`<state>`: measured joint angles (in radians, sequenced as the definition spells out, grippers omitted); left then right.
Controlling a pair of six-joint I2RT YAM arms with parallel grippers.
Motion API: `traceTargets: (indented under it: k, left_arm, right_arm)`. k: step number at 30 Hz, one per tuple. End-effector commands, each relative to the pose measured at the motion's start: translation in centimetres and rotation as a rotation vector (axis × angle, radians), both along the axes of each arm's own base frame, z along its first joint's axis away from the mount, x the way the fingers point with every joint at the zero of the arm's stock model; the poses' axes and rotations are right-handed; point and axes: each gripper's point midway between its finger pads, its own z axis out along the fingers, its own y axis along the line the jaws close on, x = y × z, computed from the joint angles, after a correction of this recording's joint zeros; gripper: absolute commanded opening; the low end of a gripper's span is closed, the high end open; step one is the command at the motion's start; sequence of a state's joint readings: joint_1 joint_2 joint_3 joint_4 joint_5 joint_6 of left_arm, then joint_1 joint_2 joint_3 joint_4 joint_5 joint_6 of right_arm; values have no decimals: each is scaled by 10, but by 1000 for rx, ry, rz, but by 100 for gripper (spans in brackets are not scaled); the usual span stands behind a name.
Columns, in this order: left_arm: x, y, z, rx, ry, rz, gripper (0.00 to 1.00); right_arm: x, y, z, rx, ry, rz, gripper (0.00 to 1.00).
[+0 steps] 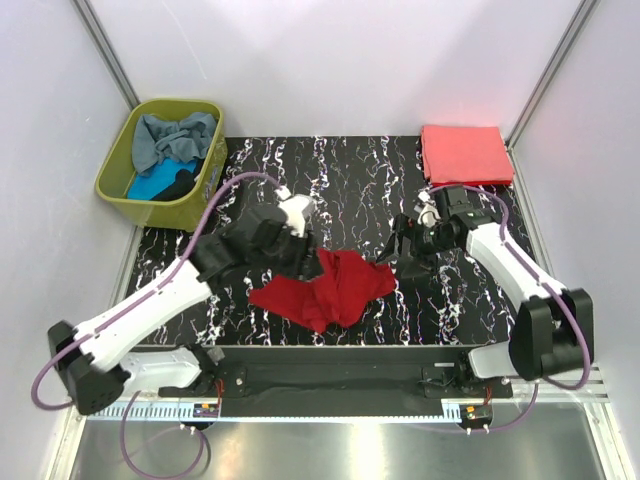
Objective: Fold and stack the t-shirts
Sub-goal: Move the tshirt to the center of the board, then flatten the tshirt out
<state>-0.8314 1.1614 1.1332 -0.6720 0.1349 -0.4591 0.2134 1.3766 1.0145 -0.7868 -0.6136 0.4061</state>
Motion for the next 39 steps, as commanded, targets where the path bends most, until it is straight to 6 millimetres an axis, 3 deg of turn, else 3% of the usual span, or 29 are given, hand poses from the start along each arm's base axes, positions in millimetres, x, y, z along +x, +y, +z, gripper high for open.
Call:
traceTargets:
  k: [1, 2, 3, 5, 6, 7, 8, 14, 17, 22, 26, 29, 32, 33, 36, 37, 39]
  left_arm:
    - [24, 42, -13, 23, 17, 212, 38]
    - [26, 51, -28, 33, 64, 259, 33]
    - [32, 54, -33, 16, 86, 290, 36]
    - [44, 68, -56, 16, 165, 364, 67]
    - [48, 74, -64, 28, 190, 396, 78]
    - [56, 84, -75, 42, 220, 440, 81]
    - [57, 85, -83, 42, 243, 438, 82]
    - [90, 102, -129, 132, 300, 471, 81]
    - [105, 89, -155, 146, 350, 441, 79]
    - [123, 74, -178, 206, 345, 420, 77]
    - [125, 54, -193, 212, 382, 365, 71]
    - [122, 51, -208, 225, 430, 364, 55]
    - [115, 46, -206, 194, 452, 334, 37]
    - [115, 45, -203, 184, 449, 320, 23]
    - [115, 42, -187, 143, 426, 300, 4]
    - [114, 42, -182, 126, 425, 296, 0]
    - [116, 48, -156, 93, 379, 314, 0]
  right_arm:
    - [-4, 2, -14, -39, 15, 56, 94]
    - [-3, 2, -20, -48, 32, 57, 94]
    - [-2, 4, -19, -50, 25, 69, 93]
    - [-4, 16, -18, -45, 12, 115, 93]
    - [-3, 23, -15, -43, -7, 140, 93]
    - [-4, 29, -14, -46, -17, 163, 94]
    - [-11, 40, -18, -65, -13, 214, 94]
    - [-14, 63, -35, -164, -3, 241, 96]
    - [-6, 67, -47, -226, 0, 221, 96]
    - [3, 71, -56, -288, -6, 185, 94]
    - [8, 73, -60, -304, -11, 150, 87]
    - [9, 67, -72, -334, -2, 118, 71]
    - [8, 64, -75, -341, -10, 113, 60]
    - [7, 63, -76, -346, -14, 108, 54]
    - [9, 53, -71, -385, -52, 99, 38]
    - [11, 47, -67, -405, -78, 89, 24]
    - [8, 37, -61, -446, -83, 99, 12]
